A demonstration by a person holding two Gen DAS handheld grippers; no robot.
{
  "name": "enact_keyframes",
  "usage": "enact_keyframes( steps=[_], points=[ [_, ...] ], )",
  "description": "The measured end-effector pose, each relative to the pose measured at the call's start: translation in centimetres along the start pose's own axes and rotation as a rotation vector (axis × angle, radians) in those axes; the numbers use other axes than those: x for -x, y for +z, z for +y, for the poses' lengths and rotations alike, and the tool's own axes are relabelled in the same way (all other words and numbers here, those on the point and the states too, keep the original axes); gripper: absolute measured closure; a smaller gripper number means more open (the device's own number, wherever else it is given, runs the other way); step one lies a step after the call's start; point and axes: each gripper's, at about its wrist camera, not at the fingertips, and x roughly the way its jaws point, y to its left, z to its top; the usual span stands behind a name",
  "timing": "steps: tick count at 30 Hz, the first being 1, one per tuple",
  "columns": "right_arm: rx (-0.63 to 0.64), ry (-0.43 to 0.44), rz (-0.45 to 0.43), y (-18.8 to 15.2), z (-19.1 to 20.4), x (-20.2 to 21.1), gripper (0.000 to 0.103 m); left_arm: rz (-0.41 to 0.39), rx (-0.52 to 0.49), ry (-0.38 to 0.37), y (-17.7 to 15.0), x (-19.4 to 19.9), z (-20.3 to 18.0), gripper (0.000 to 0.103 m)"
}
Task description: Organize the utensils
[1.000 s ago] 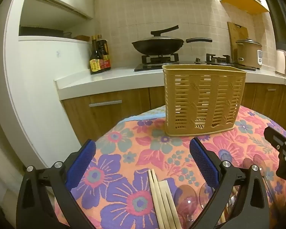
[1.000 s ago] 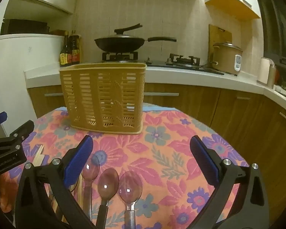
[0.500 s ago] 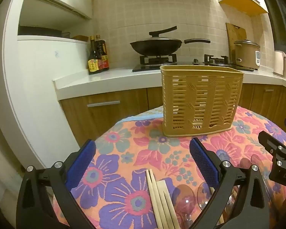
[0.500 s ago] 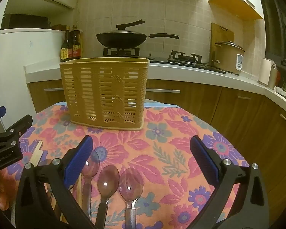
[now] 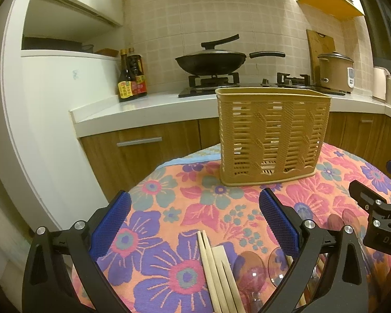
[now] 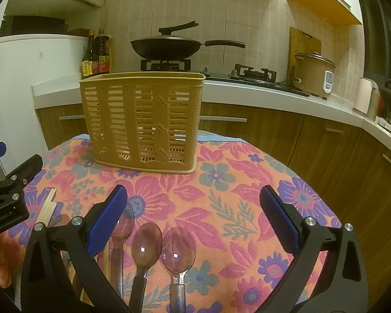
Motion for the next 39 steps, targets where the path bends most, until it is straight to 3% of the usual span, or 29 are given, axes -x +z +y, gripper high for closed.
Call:
enact_keyframes(
  steps=[24,26,28,31,33,37,39],
  points=[
    [-0.003,0.001,0.029,0.1,-0.3,0.3,0.006,0.024,0.010,-0.049,0.0,-0.4,0.1,0.009],
    [-0.022,-0.012,0.050,0.2,-0.6,0.0,0.007,0.075,0.033,-0.063,0.0,-1.0,0.6,0.020],
    [-0.049,-0.023,0.080,0.4,-1.2,-0.5,0.010,0.135,0.071,-0.124,0.2,-1.7,1.7,0.025],
    [-0.108,-0.017,0.164,0.6,-2.7,-1.4,0.017,0.235,0.152,-0.222,0.4,-2.4,4.6,0.028],
    [-0.121,-0.037,0.223,0.7,-3.1,-1.9,0.029,0.315,0.179,-0.285,0.2,-3.2,6.3,0.029],
    [-0.124,0.041,0.314,0.8,-3.6,-2.1,0.033,0.468,0.243,-0.424,-1.1,-4.6,8.1,0.045],
    [-0.103,0.058,0.358,0.6,-3.4,-2.0,0.039,0.541,0.266,-0.453,-2.0,-5.3,8.3,0.054]
  ],
)
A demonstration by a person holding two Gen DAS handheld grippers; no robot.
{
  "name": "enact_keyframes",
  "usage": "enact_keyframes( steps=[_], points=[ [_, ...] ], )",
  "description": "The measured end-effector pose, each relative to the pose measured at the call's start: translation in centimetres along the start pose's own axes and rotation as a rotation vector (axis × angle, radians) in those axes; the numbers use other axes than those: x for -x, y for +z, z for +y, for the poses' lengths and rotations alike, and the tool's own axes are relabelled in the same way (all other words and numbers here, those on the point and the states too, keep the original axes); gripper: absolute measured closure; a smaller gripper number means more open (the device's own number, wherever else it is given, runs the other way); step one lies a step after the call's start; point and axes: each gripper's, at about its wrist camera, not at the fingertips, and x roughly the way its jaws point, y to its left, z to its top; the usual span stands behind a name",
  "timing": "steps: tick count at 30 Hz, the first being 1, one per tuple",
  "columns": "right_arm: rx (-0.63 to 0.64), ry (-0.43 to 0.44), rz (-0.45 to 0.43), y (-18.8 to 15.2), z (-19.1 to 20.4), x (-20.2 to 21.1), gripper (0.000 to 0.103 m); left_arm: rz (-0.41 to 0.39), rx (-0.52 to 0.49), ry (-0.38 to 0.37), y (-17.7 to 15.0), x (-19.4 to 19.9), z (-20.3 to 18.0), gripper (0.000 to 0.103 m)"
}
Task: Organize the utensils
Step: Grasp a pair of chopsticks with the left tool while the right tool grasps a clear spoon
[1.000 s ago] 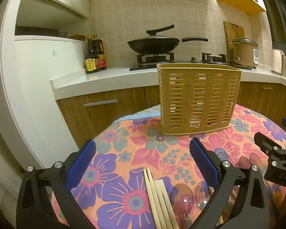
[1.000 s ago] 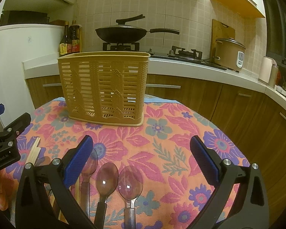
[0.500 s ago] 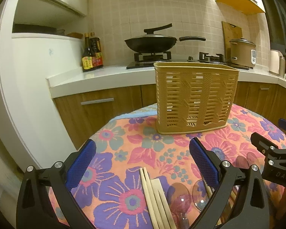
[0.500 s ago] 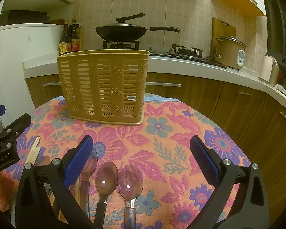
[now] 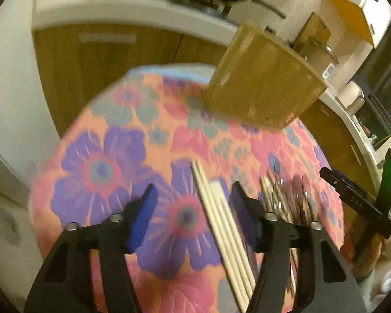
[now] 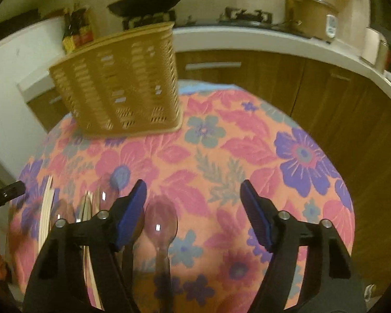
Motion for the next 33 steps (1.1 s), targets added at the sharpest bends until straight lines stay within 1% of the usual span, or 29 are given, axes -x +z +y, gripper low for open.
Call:
enact_keyframes(
  steps=[1,3,4,5,7,9,12,16,18,20,21,22,23,25,26,28,29,31,33],
  points=[
    [0.007,0.008,0.020,-0.2,0.1,0.0,0.040,0.028,0.004,-0.004,-0.2,-0.5,0.1,0.057],
    [0.027,0.022,0.054,-0.6,0.3,0.0,0.046,0.060,-0.011,-0.008,-0.5,-1.1,-0.2,0.060],
    [0.038,0.020,0.066,-0.8,0.5,0.1,0.047,0.074,-0.020,-0.005,-0.7,-1.4,-0.6,0.062],
    [0.056,0.017,0.077,-1.2,0.7,0.2,0.050,0.096,-0.033,0.011,-1.0,-1.9,-1.1,0.065],
    [0.084,0.020,0.093,-1.8,1.2,0.5,0.052,0.122,-0.061,0.053,-1.3,-2.3,-1.8,0.068],
    [0.097,0.012,0.101,-2.1,1.5,0.7,0.053,0.121,-0.097,0.106,-1.6,-2.6,-2.8,0.070],
    [0.092,0.015,0.113,-2.7,1.4,0.8,0.053,0.121,-0.105,0.131,-1.7,-3.0,-3.6,0.070],
    [0.090,0.001,0.112,-3.2,1.3,0.6,0.053,0.110,-0.162,0.227,-2.0,-3.4,-5.1,0.068],
    [0.086,0.010,0.118,-3.3,1.4,0.4,0.053,0.101,-0.174,0.260,-2.0,-3.2,-5.4,0.068],
    [0.090,0.007,0.120,-3.4,1.5,0.4,0.053,0.102,-0.172,0.251,-2.0,-3.0,-5.1,0.069],
    [0.093,0.004,0.120,-3.5,1.5,0.4,0.053,0.104,-0.177,0.254,-2.0,-3.0,-5.0,0.073],
    [0.095,0.001,0.120,-3.5,1.4,0.5,0.053,0.107,-0.189,0.269,-2.1,-2.8,-4.8,0.082],
    [0.095,-0.002,0.121,-3.6,1.3,0.6,0.053,0.109,-0.197,0.266,-2.1,-2.7,-4.6,0.084],
    [0.092,-0.007,0.123,-3.6,1.0,0.7,0.053,0.125,-0.199,0.243,-2.0,-2.4,-4.1,0.085],
    [0.090,-0.011,0.124,-3.6,0.7,0.8,0.053,0.127,-0.199,0.240,-2.0,-2.4,-4.0,0.085],
    [0.081,-0.007,0.131,-3.5,0.5,0.9,0.053,0.134,-0.209,0.257,-2.0,-2.7,-4.4,0.084],
    [0.069,0.004,0.134,-3.4,0.3,1.0,0.053,0.136,-0.217,0.264,-2.1,-2.8,-4.6,0.077],
    [0.045,0.028,0.147,-3.3,-0.2,1.2,0.053,0.135,-0.249,0.283,-2.5,-3.1,-5.6,0.069],
    [0.034,0.049,0.174,-3.3,-0.6,1.2,0.053,0.116,-0.294,0.334,-3.0,-3.4,-6.4,0.070]
  ],
)
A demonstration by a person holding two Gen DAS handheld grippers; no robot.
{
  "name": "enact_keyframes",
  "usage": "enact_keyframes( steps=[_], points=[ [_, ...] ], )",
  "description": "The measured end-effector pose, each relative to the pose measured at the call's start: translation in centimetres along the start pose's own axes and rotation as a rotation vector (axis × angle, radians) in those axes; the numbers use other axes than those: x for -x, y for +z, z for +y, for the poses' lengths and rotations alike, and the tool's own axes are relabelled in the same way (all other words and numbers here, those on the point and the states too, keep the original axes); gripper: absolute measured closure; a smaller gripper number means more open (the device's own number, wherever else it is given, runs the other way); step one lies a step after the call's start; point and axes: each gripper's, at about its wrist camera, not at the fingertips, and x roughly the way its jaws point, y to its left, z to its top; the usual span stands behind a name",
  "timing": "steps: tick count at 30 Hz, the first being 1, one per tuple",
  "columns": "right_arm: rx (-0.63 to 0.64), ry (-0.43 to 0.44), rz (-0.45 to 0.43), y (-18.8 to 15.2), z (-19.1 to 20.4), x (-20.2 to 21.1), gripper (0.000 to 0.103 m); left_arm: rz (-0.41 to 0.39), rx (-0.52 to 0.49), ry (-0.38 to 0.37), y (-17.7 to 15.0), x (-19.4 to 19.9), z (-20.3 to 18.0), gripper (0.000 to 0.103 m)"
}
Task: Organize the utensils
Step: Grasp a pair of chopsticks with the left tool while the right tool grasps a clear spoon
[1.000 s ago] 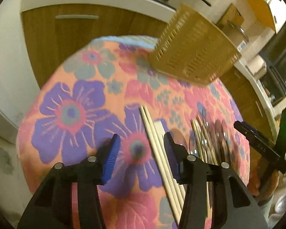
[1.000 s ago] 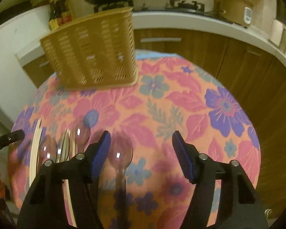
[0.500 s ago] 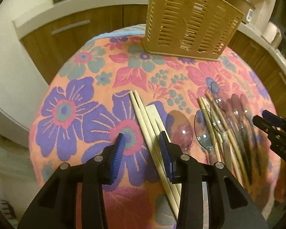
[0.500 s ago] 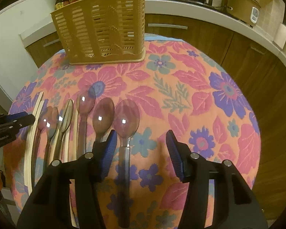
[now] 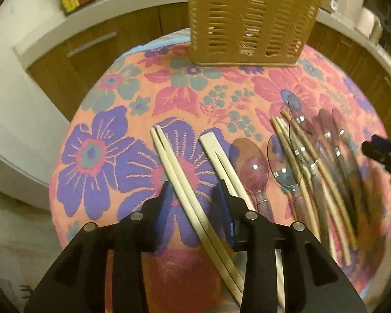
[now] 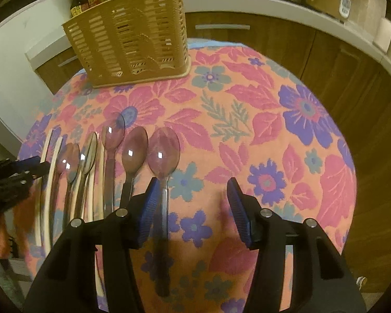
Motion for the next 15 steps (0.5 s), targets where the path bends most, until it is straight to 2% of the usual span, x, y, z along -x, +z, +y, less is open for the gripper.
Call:
enact_keyframes(
  steps=[4,7,9,11,12,15],
  points=[
    [0.015,0.016,0.046,-0.3,0.0,-0.4,0.053,-0.021,-0.029,0.002,-0.3,0.2,-0.6,0.084],
    [0.036,0.054,0.085,0.0,0.8,-1.4,0.054,-0.030,-0.026,-0.002,-0.2,0.2,-0.7,0.088],
    [0.059,0.033,0.111,0.4,1.6,-2.2,0.062,-0.041,-0.018,-0.011,-0.2,0.3,-0.5,0.091],
    [0.100,-0.022,0.114,0.7,2.6,-2.4,0.080,-0.059,-0.009,-0.023,-0.3,0.4,-0.3,0.093],
    [0.108,-0.024,0.120,0.7,2.9,-2.4,0.089,-0.069,0.002,-0.035,-0.4,0.4,-0.1,0.093],
    [0.137,-0.034,0.124,0.8,3.5,-2.4,0.093,-0.111,0.045,-0.087,-0.3,0.8,0.7,0.093]
  ],
)
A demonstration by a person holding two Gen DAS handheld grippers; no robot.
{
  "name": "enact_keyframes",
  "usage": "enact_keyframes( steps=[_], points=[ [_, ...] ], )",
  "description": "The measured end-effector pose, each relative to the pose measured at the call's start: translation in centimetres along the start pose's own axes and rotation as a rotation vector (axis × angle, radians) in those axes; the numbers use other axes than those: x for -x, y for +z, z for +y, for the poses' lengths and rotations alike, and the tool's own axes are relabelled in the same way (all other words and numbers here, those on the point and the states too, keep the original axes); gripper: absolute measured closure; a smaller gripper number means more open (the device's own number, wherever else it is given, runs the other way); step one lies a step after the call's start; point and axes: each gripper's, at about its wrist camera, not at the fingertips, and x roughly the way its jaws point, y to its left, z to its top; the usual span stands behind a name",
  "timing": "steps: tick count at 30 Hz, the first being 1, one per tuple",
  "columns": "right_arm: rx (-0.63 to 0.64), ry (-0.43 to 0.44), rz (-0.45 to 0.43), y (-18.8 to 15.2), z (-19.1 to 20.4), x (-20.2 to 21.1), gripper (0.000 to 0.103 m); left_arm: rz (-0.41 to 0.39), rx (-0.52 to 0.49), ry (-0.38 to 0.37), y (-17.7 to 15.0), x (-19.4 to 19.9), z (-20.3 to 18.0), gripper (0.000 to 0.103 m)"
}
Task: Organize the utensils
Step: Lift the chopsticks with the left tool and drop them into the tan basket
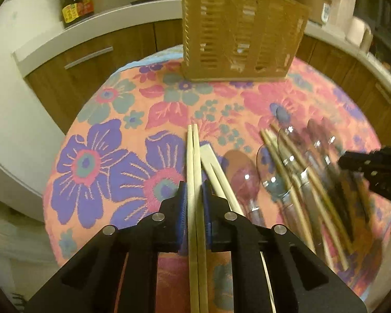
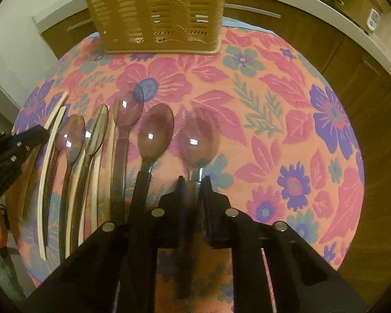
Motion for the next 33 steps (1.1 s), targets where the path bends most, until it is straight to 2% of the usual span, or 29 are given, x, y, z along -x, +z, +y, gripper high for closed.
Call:
enact_keyframes(
  steps=[7,15,17,20,26,29,33],
  points=[
    [0.002,0.031,-0.080,1.0,0.0,2.2,0.093,-0.159,0.057,-0.081,1.9,3.4,1.0,0.093],
    [0.026,0.084,-0.284,4.4,0.5,8.2,0.093,-0.333,0.056,-0.159,7.2,7.7,1.0,0.093],
    [0.023,0.098,-0.339,6.2,0.3,9.6,0.093,-0.379,0.051,-0.176,9.3,8.6,0.9,0.093],
    [0.015,0.124,-0.422,9.0,-0.3,11.4,0.093,-0.444,0.047,-0.160,12.0,9.9,0.6,0.093],
    [-0.007,0.161,-0.552,15.2,-1.2,13.3,0.093,-0.567,0.067,-0.189,18.9,11.2,-0.2,0.093],
    [-0.035,0.161,-0.617,17.6,-1.7,13.5,0.093,-0.609,0.064,-0.147,21.0,11.0,-0.9,0.093],
    [-0.082,0.165,-0.684,20.4,-3.0,12.8,0.093,-0.678,0.075,-0.136,23.6,10.2,-1.2,0.093]
  ],
)
